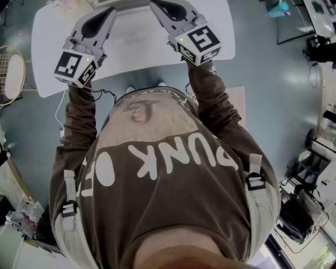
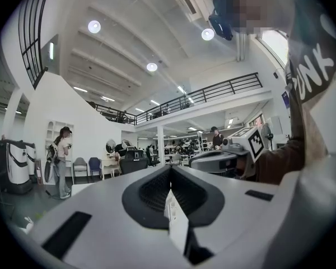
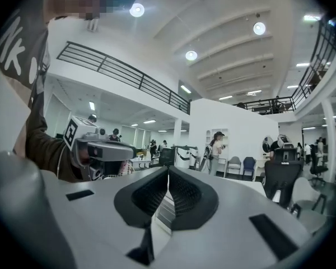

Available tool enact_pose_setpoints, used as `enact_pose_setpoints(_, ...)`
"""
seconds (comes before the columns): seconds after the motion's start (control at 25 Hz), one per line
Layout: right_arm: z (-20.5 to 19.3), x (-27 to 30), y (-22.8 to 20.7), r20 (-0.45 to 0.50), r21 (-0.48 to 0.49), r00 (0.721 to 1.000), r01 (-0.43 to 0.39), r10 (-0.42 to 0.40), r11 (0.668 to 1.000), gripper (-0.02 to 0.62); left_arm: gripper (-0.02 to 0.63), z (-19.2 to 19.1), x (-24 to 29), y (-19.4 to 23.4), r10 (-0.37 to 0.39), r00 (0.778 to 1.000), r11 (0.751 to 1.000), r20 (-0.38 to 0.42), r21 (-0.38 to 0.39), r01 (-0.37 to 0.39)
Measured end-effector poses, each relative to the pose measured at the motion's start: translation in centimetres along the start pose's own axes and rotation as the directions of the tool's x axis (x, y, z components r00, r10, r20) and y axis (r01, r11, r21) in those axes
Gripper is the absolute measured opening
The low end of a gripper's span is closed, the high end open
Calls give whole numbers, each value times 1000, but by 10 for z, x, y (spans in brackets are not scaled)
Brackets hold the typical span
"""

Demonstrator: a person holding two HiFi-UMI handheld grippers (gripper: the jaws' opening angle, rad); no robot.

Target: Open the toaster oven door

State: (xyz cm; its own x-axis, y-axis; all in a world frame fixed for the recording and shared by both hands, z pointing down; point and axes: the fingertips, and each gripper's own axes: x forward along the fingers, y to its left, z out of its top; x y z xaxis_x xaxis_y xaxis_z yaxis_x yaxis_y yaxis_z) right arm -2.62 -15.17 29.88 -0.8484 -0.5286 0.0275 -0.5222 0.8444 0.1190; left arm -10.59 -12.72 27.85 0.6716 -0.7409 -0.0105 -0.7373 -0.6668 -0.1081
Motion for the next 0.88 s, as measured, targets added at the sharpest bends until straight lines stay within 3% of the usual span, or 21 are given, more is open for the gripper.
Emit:
enact_pose_setpoints(0.16,-29,5,-49,-95,73,986,146,-139,987,93,5,-5,-1,6,1,1000,1000,-6,-14,-1)
enact_pose_setpoints(0.28,-67,12,-96,-232,71,933,299,-276,952,105,5,-9,-1,10,-1,1000,1000,-11,-26,0)
enact_pose_setpoints(0.4,-100,24,-130,-345,56,869,396,-354,917,107,5,-12,2,14,-4,1000,999,-18,-38,4)
enact_pose_setpoints(0.88,-156,54,-161,-531,66,752,497,-391,865,118,5,-25,-4,27,-10,999,997,-30,-73,8)
